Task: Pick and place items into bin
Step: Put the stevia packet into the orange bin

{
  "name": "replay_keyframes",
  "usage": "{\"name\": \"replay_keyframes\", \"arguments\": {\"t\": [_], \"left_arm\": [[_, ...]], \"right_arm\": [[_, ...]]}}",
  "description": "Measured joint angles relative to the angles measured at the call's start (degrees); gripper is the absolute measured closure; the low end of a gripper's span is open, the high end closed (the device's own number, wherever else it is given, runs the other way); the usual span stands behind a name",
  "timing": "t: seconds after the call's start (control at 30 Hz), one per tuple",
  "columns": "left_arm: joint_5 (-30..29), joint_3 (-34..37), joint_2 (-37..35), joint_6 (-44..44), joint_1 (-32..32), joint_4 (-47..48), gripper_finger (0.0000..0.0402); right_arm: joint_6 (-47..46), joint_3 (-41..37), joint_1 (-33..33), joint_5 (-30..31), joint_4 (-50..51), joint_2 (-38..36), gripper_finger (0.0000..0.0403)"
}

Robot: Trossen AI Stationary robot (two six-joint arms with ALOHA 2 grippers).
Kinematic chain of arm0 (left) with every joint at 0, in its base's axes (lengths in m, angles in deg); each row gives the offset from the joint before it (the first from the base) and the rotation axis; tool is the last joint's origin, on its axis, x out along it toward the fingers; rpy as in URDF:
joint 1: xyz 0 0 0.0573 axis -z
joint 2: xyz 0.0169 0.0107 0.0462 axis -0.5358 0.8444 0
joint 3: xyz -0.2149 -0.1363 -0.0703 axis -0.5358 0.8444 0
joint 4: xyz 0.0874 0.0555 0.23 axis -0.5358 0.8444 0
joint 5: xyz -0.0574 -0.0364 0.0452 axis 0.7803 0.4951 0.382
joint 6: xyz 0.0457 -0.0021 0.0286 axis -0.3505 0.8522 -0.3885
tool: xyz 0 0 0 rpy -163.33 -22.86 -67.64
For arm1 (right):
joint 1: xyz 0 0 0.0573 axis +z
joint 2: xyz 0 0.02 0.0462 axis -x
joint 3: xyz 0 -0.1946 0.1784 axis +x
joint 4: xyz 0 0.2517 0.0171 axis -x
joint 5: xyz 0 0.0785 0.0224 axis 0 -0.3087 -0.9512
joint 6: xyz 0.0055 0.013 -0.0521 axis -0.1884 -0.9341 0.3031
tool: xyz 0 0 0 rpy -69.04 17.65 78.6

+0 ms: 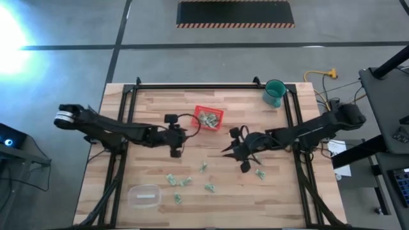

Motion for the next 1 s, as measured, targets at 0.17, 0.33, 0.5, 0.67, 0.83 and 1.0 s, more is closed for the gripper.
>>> {"name": "replay_keyframes", "arguments": {"t": [0.17,0.33,0.5,0.67,0.83,1.0], "left_arm": [[-0.3,0.4,-4.1,5.6,2.8,4.1,0.0258],[-0.3,2.8,-6.6,6.2,3.9,4.3,0.0258],[-0.5,4.0,-7.8,8.0,4.1,5.0,0.0258],[-0.5,4.1,-8.3,11.9,4.4,6.0,0.0259],[-0.4,4.0,-7.8,15.5,4.7,7.7,0.0259],[-0.2,4.0,-7.8,17.8,5.2,9.3,0.0259]], "right_arm": [[4.4,1.7,-0.1,-1.6,-5.6,7.6,0.0330],[4.8,6.2,-1.1,-9.2,-6.2,13.9,0.0330],[5.0,10.4,-1.8,-13.7,-6.0,19.5,0.0330],[6.1,13.4,-2.4,-14.1,-5.0,24.5,0.0330],[7.9,17.1,-2.5,-14.2,-2.5,29.7,0.0318],[8.1,21.3,-3.2,-14.0,3.0,32.8,0.0285]]}}
